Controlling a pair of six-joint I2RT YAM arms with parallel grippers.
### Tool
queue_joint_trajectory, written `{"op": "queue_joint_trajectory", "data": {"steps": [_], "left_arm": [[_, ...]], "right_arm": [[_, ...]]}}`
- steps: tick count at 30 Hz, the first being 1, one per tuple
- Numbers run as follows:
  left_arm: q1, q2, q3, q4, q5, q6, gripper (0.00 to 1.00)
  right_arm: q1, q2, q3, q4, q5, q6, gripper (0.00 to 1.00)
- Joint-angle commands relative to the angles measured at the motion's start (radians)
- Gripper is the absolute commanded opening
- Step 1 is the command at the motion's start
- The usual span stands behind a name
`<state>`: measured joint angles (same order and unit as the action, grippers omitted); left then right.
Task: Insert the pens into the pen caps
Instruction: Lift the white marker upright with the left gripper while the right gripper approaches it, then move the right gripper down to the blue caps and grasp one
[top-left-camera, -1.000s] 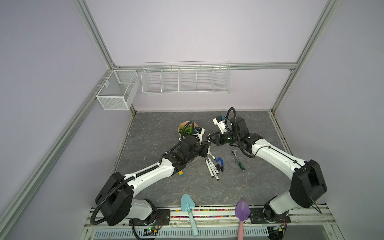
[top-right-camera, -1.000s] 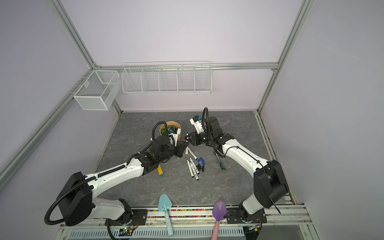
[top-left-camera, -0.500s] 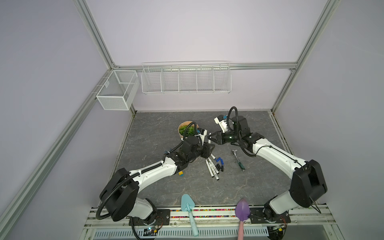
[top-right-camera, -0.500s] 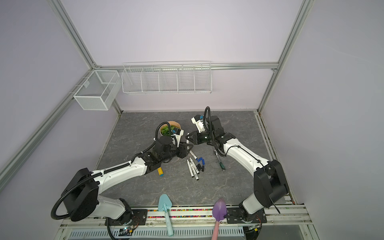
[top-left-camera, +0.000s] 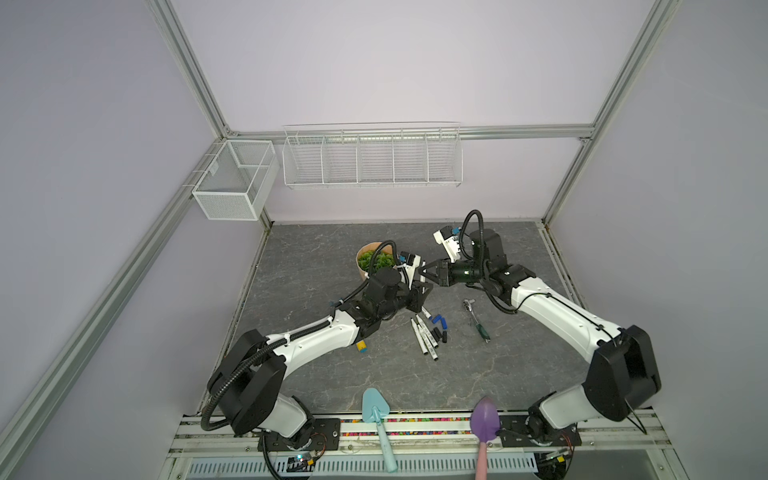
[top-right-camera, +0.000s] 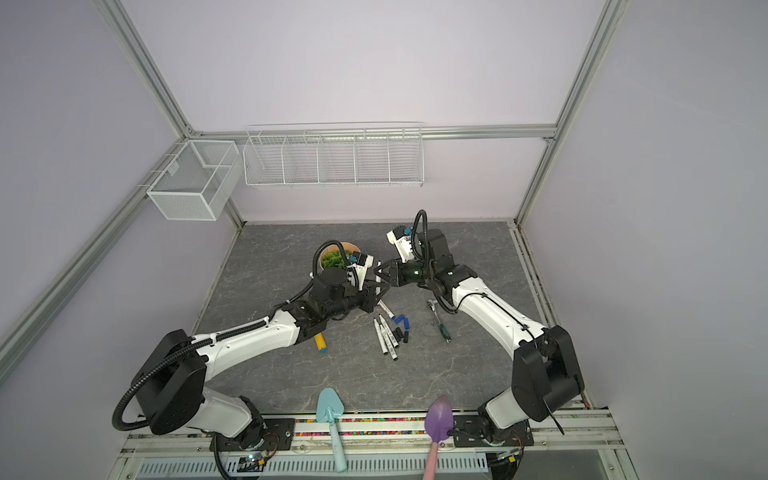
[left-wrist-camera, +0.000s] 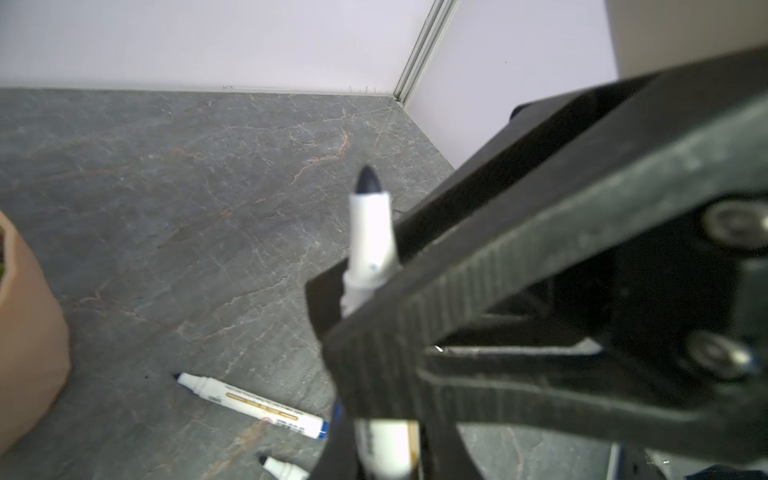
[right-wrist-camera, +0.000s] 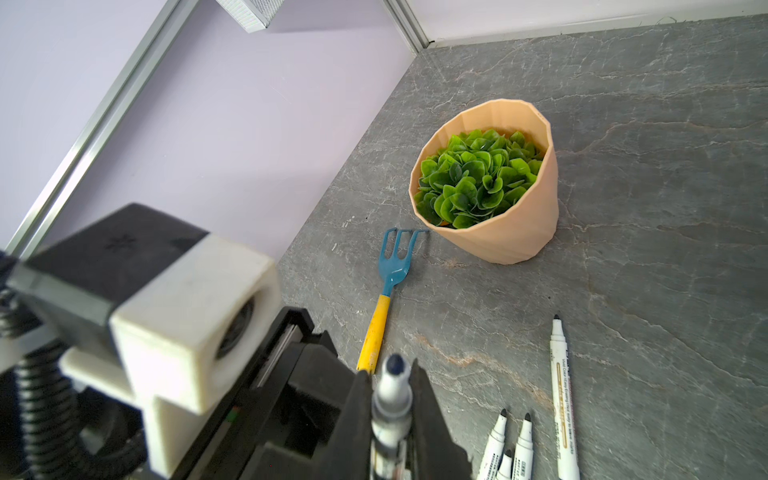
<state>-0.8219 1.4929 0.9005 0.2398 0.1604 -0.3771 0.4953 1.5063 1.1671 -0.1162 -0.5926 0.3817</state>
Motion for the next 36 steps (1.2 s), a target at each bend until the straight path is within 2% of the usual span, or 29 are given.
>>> {"op": "queue_joint_trajectory", "data": {"steps": [1, 2, 4, 5, 6, 8, 10, 15, 19, 27, 36], "left_arm": [[-0.008, 0.023, 0.036, 0.027, 0.047, 0.008, 0.03], [-0.008, 0.026, 0.038, 0.024, 0.049, 0.003, 0.00], [-0.001, 0.025, 0.028, 0.031, 0.056, -0.010, 0.00], [0.005, 0.021, 0.016, 0.045, 0.058, -0.020, 0.00], [0.014, 0.015, 0.003, 0.055, 0.052, -0.035, 0.00], [0.033, -0.002, -0.024, 0.060, 0.026, -0.063, 0.00], [0.055, -0.019, -0.049, 0.051, 0.001, -0.074, 0.00], [0.093, -0.080, -0.098, -0.032, -0.108, -0.051, 0.00], [0.097, -0.110, -0.132, -0.042, -0.128, -0.040, 0.00], [0.096, -0.132, -0.145, -0.072, -0.143, -0.029, 0.00], [0.096, -0.146, -0.153, -0.081, -0.160, -0.016, 0.00]], "right_arm": [[-0.009, -0.030, 0.002, 0.019, -0.024, 0.021, 0.07], [-0.014, -0.032, 0.000, 0.024, -0.024, 0.026, 0.07], [-0.027, -0.042, -0.010, 0.038, -0.029, 0.038, 0.08], [-0.031, -0.048, -0.012, 0.034, -0.023, 0.037, 0.15], [-0.036, -0.056, -0.013, 0.020, -0.011, 0.032, 0.32], [-0.037, -0.073, -0.022, -0.025, 0.030, 0.005, 0.54], [-0.038, -0.102, -0.051, -0.070, 0.090, -0.025, 0.60], [-0.007, -0.119, -0.116, -0.280, 0.361, -0.124, 0.59], [0.044, -0.052, -0.150, -0.383, 0.474, -0.166, 0.57], [0.088, 0.125, -0.137, -0.428, 0.606, -0.165, 0.49], [0.100, 0.256, -0.086, -0.438, 0.629, -0.186, 0.40]]}}
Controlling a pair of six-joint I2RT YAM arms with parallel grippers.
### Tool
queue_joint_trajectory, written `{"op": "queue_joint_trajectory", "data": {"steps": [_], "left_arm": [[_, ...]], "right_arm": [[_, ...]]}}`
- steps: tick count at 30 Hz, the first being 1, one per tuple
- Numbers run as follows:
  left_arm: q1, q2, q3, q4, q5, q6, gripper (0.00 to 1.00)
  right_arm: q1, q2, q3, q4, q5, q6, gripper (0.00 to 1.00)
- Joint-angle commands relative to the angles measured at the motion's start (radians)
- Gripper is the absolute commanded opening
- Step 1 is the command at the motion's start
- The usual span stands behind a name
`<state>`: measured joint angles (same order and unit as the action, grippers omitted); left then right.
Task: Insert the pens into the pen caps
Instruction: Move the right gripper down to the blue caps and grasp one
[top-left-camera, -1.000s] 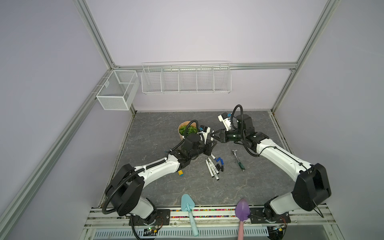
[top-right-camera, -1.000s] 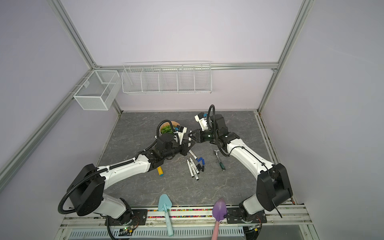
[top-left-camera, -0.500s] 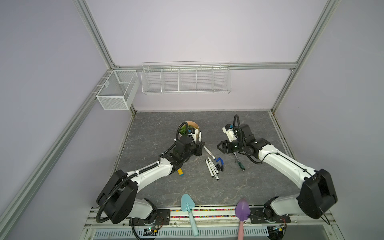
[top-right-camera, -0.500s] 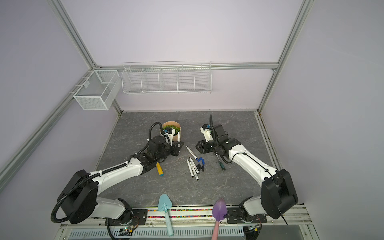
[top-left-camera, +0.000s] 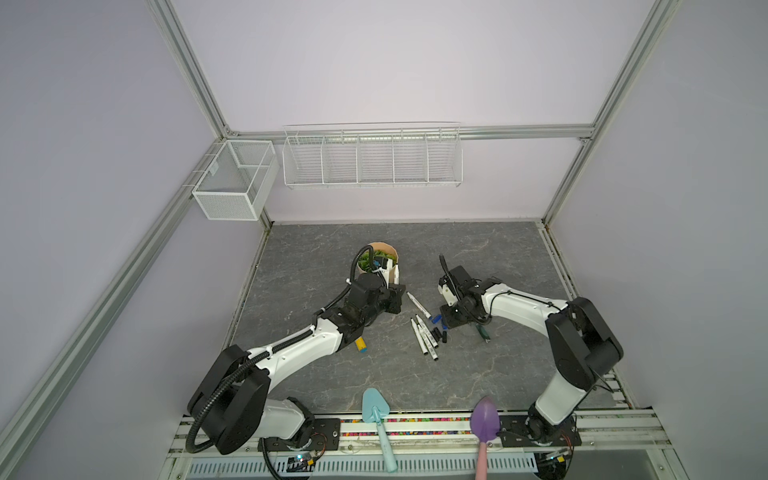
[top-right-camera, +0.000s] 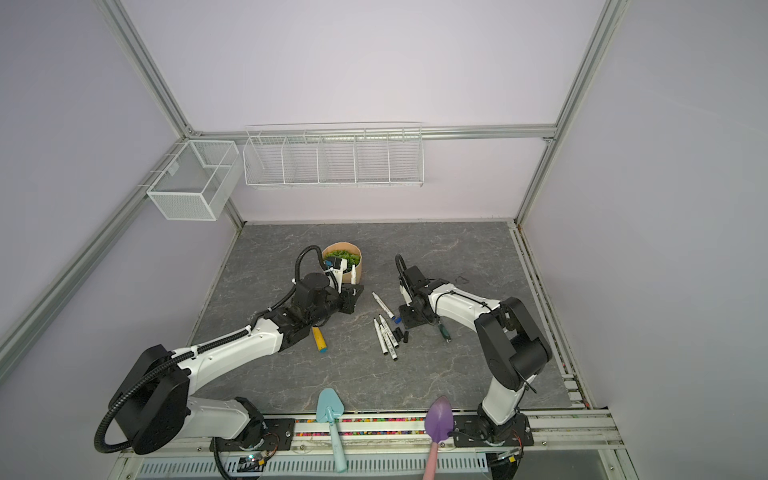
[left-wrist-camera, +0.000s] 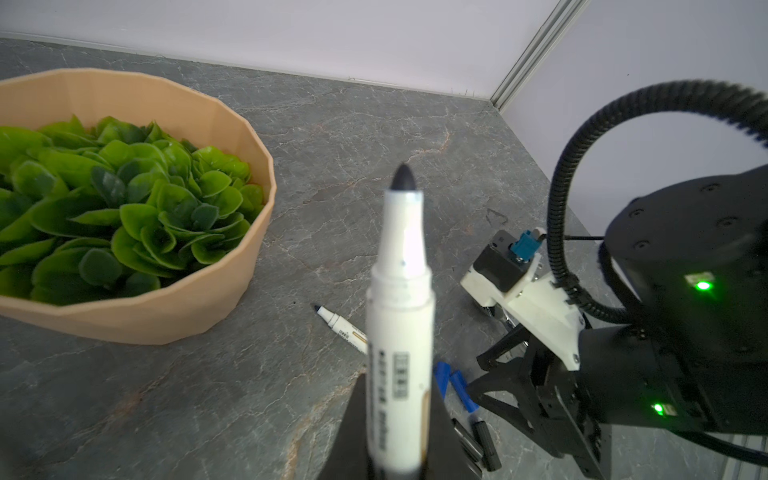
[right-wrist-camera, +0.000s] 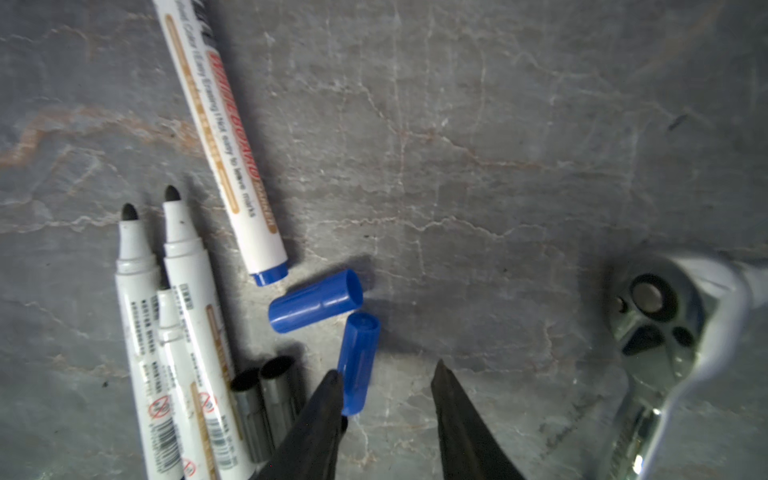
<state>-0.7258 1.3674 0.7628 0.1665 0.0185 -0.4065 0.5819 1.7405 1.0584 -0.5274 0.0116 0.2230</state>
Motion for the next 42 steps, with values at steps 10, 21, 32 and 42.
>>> {"op": "queue_joint_trajectory", "data": {"steps": [10, 21, 32, 42], "left_arm": [[0.001, -0.011, -0.013, -0.013, 0.000, 0.023, 0.00], [0.000, -0.011, -0.009, -0.024, 0.024, 0.026, 0.00], [-0.001, 0.010, -0.005, -0.011, 0.045, 0.004, 0.00], [-0.013, 0.016, 0.019, -0.054, 0.060, 0.025, 0.00]], "right_arm": [[0.048, 0.100, 0.064, -0.053, 0.086, -0.034, 0.36], [0.063, 0.164, 0.115, -0.079, 0.151, -0.041, 0.34], [0.063, 0.199, 0.174, -0.098, 0.206, -0.068, 0.38], [0.083, 0.166, 0.089, -0.086, 0.173, -0.049, 0.28]]}}
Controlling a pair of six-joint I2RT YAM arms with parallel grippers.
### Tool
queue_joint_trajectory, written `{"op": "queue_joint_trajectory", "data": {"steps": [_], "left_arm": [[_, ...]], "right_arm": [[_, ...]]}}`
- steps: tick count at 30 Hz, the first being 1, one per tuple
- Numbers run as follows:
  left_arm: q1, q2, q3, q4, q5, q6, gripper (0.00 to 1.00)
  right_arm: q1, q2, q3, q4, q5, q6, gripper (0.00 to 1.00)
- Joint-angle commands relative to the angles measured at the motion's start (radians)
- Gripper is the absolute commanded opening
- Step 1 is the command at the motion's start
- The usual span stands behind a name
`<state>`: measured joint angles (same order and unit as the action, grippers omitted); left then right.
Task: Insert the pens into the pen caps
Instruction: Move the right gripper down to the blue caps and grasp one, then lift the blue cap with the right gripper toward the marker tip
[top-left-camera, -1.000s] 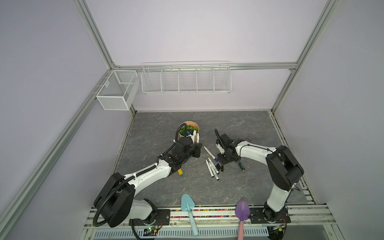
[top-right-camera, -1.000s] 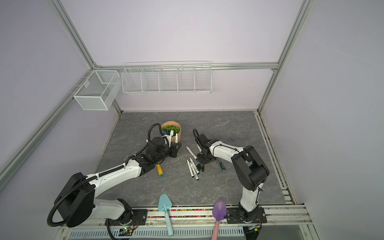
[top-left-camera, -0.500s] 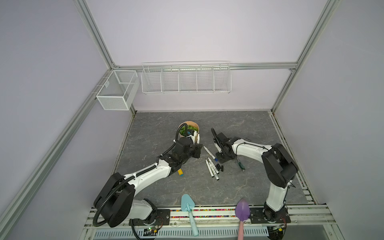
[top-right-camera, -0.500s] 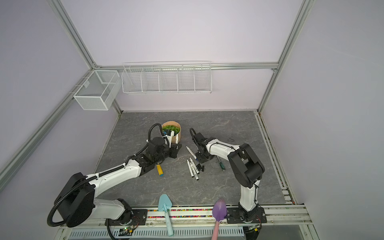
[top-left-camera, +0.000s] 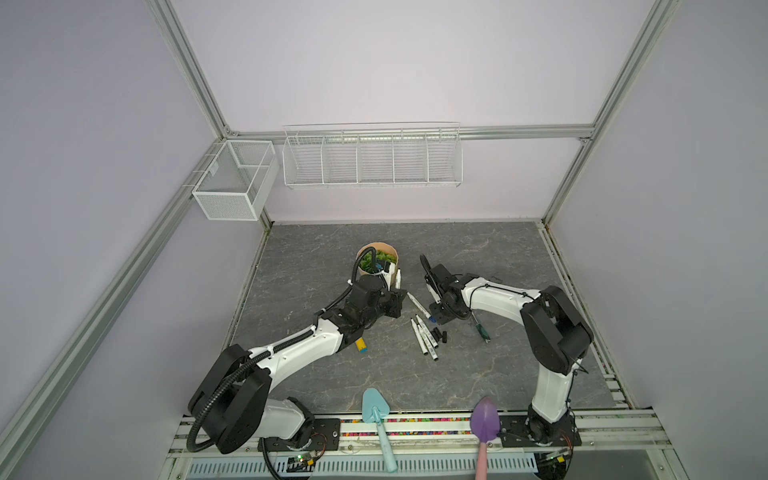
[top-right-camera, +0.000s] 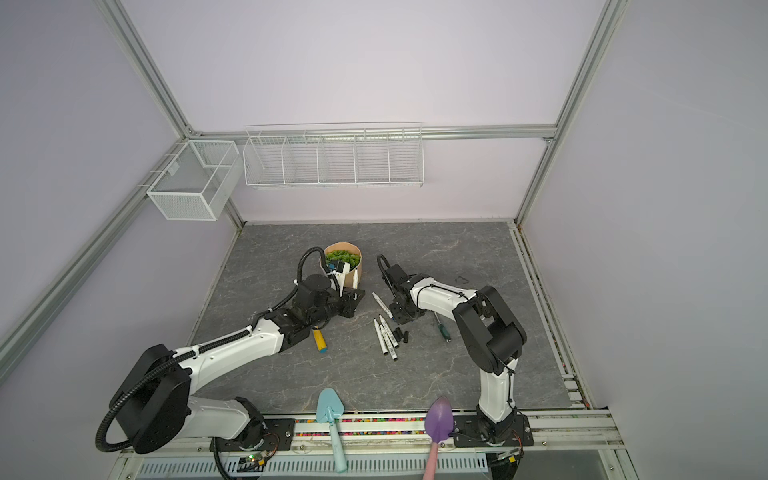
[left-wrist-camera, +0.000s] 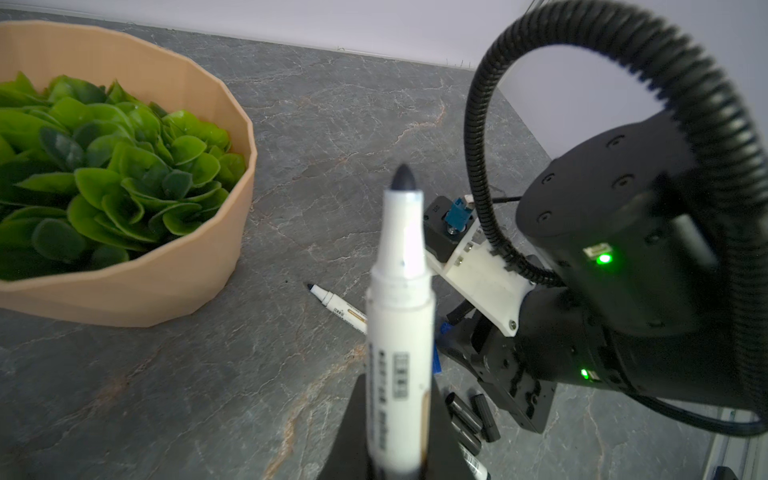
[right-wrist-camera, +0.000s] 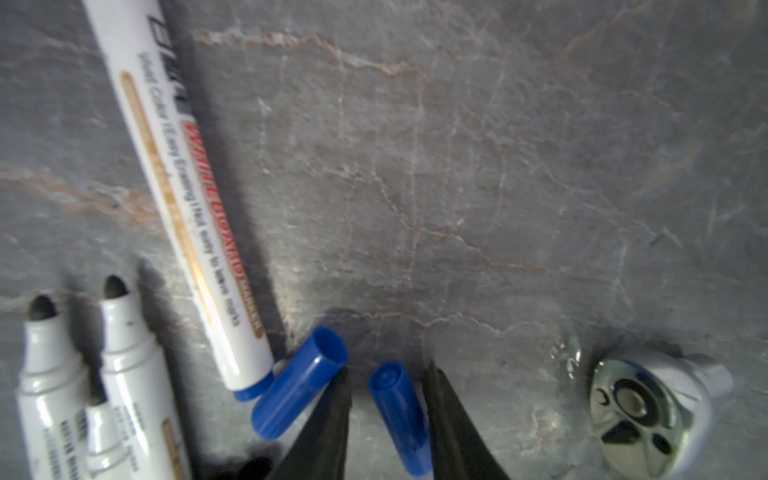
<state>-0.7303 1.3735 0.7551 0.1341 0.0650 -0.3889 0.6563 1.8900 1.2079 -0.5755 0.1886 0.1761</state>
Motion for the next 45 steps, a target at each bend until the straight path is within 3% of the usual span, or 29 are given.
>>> {"op": "queue_joint_trajectory", "data": {"steps": [1, 3, 6, 10, 15, 21, 24, 45], "left_arm": [[-0.013, 0.010, 0.027, -0.022, 0.015, 0.012, 0.00], [-0.022, 0.011, 0.028, -0.022, 0.022, 0.021, 0.00], [-0.038, 0.021, 0.040, -0.045, 0.028, 0.048, 0.00], [-0.070, 0.038, 0.069, -0.093, 0.044, 0.110, 0.00], [-0.095, 0.043, 0.065, -0.035, 0.170, 0.170, 0.00], [-0.105, 0.053, 0.050, 0.082, 0.246, 0.163, 0.00], [-0.109, 0.061, 0.051, 0.124, 0.262, 0.144, 0.00], [-0.117, 0.077, 0.064, 0.167, 0.254, 0.118, 0.00]], "right_arm": [[0.008, 0.015, -0.061, -0.032, -0.006, 0.003, 0.24], [-0.004, 0.014, -0.046, -0.029, -0.010, 0.018, 0.15], [-0.037, -0.045, -0.031, -0.011, -0.042, 0.031, 0.09], [-0.123, -0.248, -0.054, 0.049, -0.152, 0.057, 0.08], [-0.197, -0.498, -0.082, 0.207, -0.403, 0.082, 0.08], [-0.194, -0.578, -0.083, 0.384, -0.626, 0.181, 0.07], [-0.184, -0.569, -0.084, 0.441, -0.682, 0.224, 0.07], [-0.160, -0.507, -0.101, 0.457, -0.631, 0.216, 0.07]]}}
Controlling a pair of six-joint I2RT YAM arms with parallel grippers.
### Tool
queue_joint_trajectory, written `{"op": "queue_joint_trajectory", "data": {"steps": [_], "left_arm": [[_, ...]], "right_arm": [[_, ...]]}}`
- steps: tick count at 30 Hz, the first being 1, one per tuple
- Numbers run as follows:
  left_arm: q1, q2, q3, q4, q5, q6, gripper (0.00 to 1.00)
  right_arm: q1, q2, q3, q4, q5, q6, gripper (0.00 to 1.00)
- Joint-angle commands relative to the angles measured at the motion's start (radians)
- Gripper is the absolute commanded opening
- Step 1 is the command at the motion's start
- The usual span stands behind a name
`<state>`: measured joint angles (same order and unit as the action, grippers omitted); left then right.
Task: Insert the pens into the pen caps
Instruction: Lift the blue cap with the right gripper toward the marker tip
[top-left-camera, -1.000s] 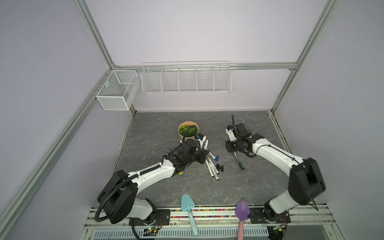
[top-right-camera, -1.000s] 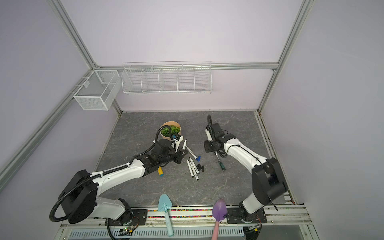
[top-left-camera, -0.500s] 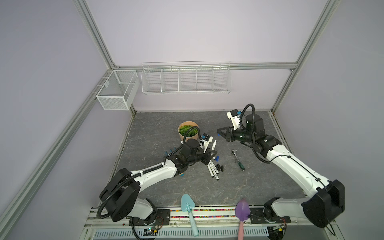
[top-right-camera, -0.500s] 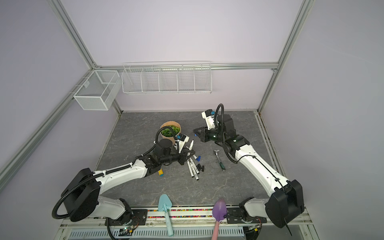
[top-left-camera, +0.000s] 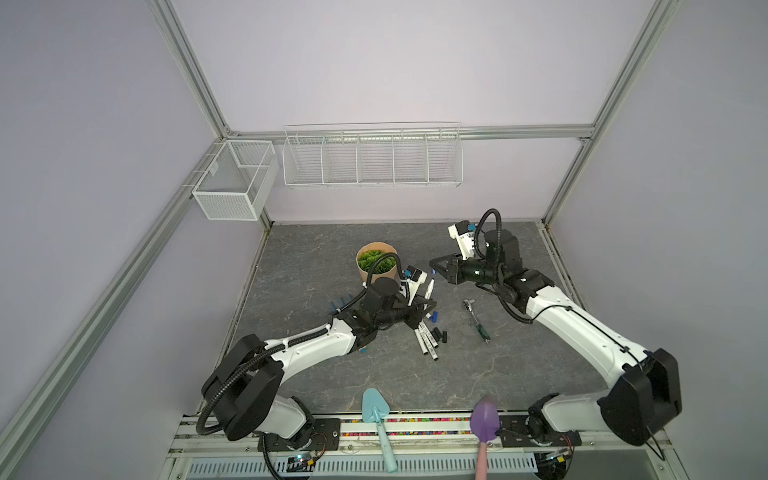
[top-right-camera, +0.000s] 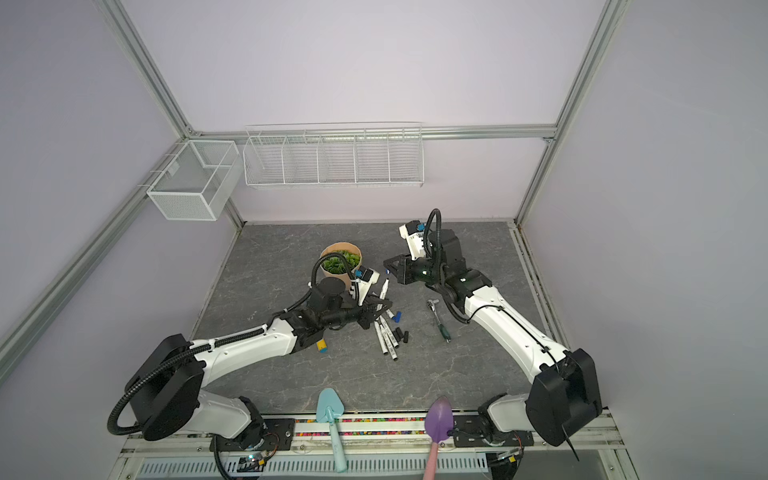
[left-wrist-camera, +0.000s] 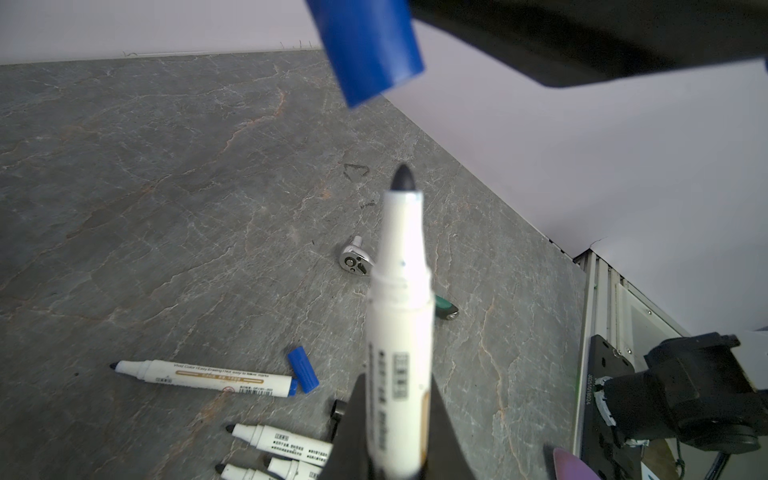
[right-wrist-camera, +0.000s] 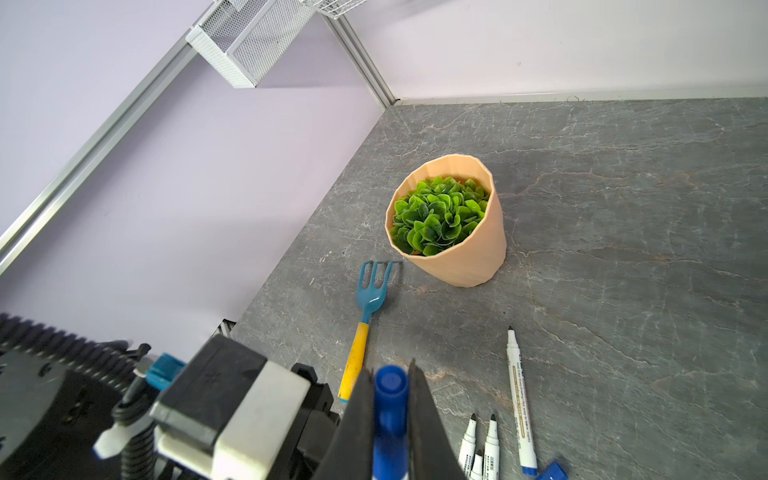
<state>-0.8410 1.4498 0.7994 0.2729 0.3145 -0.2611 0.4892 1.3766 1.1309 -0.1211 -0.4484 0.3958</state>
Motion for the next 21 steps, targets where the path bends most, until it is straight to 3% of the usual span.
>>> {"op": "queue_joint_trajectory", "data": {"steps": [1, 21], "left_arm": [[-0.007, 0.003, 0.023, 0.029, 0.005, -0.011, 0.00], [-0.007, 0.044, 0.050, 0.085, -0.028, -0.042, 0.00]], "right_arm": [[0.008, 0.006, -0.026, 0.005, 0.001, -0.005, 0.07], [0.009, -0.022, -0.055, -0.010, -0.051, -0.010, 0.07]]}}
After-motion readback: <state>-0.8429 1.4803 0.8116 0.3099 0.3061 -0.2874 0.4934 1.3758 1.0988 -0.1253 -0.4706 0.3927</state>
